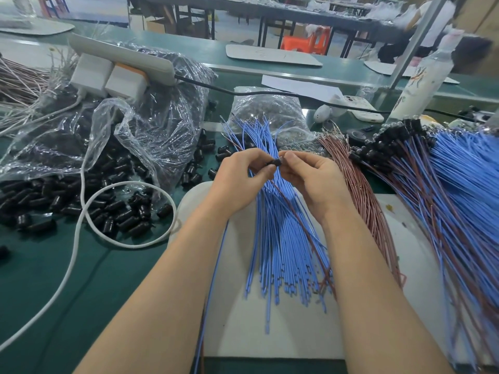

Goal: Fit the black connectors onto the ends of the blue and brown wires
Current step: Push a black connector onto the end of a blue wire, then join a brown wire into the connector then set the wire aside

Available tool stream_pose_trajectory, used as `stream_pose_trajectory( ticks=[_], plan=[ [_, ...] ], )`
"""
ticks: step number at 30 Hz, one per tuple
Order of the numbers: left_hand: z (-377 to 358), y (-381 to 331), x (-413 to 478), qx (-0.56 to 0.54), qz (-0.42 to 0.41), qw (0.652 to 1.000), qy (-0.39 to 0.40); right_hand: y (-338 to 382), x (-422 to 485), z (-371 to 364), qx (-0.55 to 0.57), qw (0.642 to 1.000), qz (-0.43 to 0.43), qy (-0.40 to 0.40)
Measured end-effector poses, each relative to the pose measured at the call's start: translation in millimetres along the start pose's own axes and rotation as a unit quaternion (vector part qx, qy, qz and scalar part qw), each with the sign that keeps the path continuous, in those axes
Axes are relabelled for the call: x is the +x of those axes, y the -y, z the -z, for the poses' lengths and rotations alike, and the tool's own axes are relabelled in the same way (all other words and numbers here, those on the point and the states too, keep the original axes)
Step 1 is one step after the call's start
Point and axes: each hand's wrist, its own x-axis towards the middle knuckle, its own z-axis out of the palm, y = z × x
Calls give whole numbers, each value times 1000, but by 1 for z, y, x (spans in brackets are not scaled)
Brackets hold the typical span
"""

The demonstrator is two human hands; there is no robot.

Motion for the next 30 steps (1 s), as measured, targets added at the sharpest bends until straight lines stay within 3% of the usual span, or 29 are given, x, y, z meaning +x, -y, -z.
stream_pose_trajectory(
  ticks=[12, 17, 21, 25, 28, 30],
  plan=[
    [2, -9, 0, -24, 9, 999, -23, -1, 2, -7, 7, 1000, -14, 0],
    [10, -44, 8, -29, -58, 991, -116, 22, -15, -19, 118, 967, -108, 200],
    [20, -91, 26, -120, -90, 969, -195, 58, -34, 2, 117, 965, -103, 211],
    [3, -142, 48, -343, -54, 905, -245, 99, -62, 56, 21, 988, -13, 149],
    [-34, -173, 65, -438, -8, 869, -230, 122, -84, 104, -151, 987, 53, 0],
    [-71, -187, 71, -462, 39, 868, -179, 124, -86, 135, -273, 953, 62, -115]
  ],
)
